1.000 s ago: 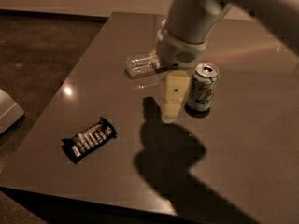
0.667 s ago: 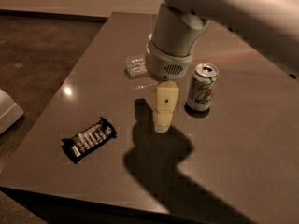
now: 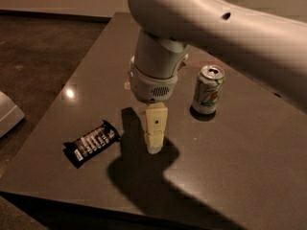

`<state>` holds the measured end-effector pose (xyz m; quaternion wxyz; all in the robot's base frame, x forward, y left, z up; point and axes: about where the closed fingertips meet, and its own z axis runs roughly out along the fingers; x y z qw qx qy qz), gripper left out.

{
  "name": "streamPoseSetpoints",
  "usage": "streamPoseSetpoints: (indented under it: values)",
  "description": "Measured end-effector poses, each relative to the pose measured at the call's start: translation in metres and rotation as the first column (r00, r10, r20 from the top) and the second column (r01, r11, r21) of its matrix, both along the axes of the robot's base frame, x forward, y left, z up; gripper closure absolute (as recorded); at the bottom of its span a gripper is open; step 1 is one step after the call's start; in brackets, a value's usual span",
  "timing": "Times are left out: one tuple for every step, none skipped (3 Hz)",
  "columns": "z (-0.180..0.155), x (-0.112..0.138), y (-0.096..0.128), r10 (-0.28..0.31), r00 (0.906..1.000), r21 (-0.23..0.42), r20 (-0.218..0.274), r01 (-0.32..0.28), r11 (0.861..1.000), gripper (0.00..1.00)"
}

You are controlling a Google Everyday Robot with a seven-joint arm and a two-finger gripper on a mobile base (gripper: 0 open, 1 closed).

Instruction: Move rxbar chocolate near 7up can

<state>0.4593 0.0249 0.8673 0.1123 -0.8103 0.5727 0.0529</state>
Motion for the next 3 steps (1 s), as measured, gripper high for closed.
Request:
streamPoseSetpoints:
  values:
    - [-0.003,-0.004,0.023,0.028,0.9996,0.017,0.006,-0.028,0.999,0.0]
    - [-0.009,-0.008,0.05,0.062,0.9981,0.026,0.004,-0.062,0.998,0.0]
    - [-0.019,-0.01,0.068,0.097,0.9953,0.001,-0.008,-0.097,0.995,0.0]
